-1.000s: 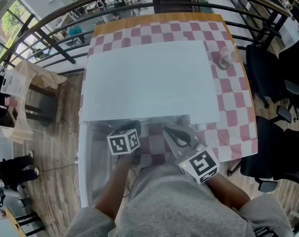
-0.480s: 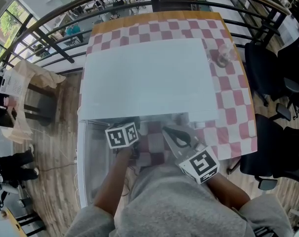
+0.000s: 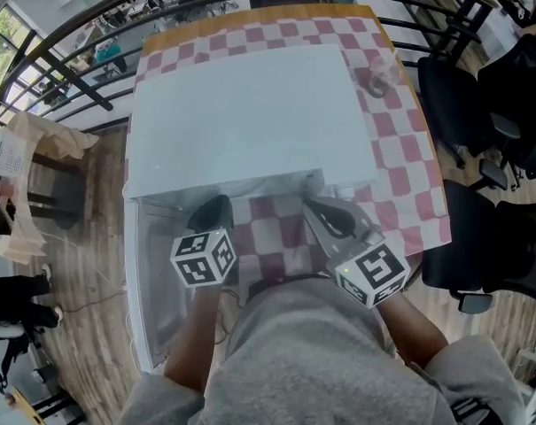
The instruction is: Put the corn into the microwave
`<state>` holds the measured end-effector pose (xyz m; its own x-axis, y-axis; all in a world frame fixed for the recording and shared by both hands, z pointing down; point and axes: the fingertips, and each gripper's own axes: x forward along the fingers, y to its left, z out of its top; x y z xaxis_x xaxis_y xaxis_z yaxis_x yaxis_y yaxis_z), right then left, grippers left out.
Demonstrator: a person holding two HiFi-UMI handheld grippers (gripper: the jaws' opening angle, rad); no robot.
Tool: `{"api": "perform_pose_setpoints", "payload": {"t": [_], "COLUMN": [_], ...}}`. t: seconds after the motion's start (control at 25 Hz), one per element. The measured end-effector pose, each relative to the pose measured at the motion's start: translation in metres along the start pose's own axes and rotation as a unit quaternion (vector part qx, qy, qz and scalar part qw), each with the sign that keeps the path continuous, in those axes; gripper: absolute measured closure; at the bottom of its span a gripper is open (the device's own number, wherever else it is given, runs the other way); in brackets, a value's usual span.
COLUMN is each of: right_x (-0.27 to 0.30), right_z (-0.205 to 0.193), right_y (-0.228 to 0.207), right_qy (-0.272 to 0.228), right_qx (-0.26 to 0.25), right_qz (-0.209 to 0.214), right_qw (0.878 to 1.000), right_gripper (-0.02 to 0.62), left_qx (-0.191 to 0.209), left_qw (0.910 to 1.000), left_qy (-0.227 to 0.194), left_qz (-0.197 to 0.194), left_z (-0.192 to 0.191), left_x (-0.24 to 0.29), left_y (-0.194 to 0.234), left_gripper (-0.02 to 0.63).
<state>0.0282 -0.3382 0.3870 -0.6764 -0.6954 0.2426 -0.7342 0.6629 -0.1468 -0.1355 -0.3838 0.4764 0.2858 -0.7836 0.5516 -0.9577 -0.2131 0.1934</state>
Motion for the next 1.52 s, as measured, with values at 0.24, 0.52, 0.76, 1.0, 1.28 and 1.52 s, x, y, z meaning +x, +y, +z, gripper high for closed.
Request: {"api": "perform_pose_setpoints", "payload": {"t": [0.24, 0.52, 0.76, 1.0, 1.28, 1.52], "right_x": [-0.039, -0.086, -0.129, -0.186, -0.233, -0.256], "right_z": [0.002, -0.009, -0.030, -0.055, -0.078, -0.087], "right_y": [-0.018, 0.031, 0.084, 0.145, 0.181, 0.199], "right_qy": [-0.010, -0.029, -0.034, -0.028, -0.009, -0.010], "right_qx": [0.010, 0.012, 0.005, -0.001, -0.014, -0.016], "right_qz": [-0.062, -0.080, -0.089, -0.106, -0.113, -0.117], "right_qw": [0.998, 0.996, 0.995, 0.994, 0.993, 0.993], "right_gripper": [0.597, 0.597, 0.597, 0.597, 0.597, 0.597], "left_qx": [0.001, 0.024, 0.050, 0.049, 0.049, 0.049], "left_qw": [0.9992, 0.9974, 0.9943, 0.9933, 0.9918, 0.9915], "left_qy": [-0.035, -0.052, -0.074, -0.084, -0.097, -0.100], "left_qz": [-0.019, -0.043, -0.059, -0.063, -0.066, -0.067], "left_z": [-0.003, -0.042, -0.079, -0.126, -0.155, -0.170], "left_x": [-0.056, -0.130, -0.200, -0.270, -0.317, -0.348], "left_y": [-0.023, -0.048, -0.069, -0.079, -0.092, -0.100], "left_gripper": [0.594, 0.594, 0.595, 0.595, 0.595, 0.595]}}
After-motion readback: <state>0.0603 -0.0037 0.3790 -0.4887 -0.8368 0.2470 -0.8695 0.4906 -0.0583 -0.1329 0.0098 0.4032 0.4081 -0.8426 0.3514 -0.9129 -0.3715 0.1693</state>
